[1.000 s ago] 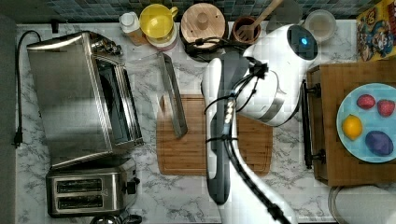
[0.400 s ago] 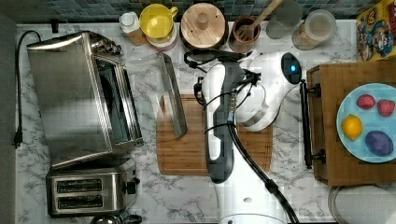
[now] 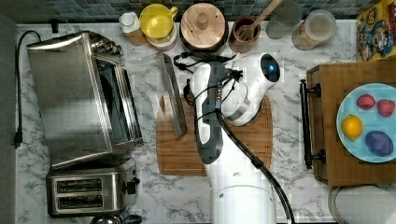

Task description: Close the oven.

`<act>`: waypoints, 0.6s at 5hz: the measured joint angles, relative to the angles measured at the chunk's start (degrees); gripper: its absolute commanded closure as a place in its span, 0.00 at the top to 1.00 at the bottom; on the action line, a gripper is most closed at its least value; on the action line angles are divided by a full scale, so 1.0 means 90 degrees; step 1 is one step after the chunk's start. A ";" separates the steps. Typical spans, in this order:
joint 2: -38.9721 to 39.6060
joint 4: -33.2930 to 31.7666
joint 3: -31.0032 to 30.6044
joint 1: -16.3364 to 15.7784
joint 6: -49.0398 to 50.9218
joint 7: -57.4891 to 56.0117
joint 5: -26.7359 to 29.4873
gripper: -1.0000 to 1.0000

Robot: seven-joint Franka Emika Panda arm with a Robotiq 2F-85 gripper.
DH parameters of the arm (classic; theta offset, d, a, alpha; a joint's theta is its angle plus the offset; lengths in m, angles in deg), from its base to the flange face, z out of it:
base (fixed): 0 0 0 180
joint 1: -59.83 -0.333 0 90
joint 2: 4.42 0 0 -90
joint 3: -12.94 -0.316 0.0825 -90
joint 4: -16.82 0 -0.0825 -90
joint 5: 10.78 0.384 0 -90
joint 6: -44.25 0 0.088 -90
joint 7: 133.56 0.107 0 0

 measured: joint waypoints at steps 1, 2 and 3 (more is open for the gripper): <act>0.0472 0.0044 -0.0003 0.0042 0.0187 -0.0187 0.0274 0.00; 0.0793 0.0075 -0.0014 0.0188 0.0289 -0.0373 0.0799 0.00; 0.0777 0.0068 -0.0026 0.0389 0.0317 -0.0659 0.1091 0.00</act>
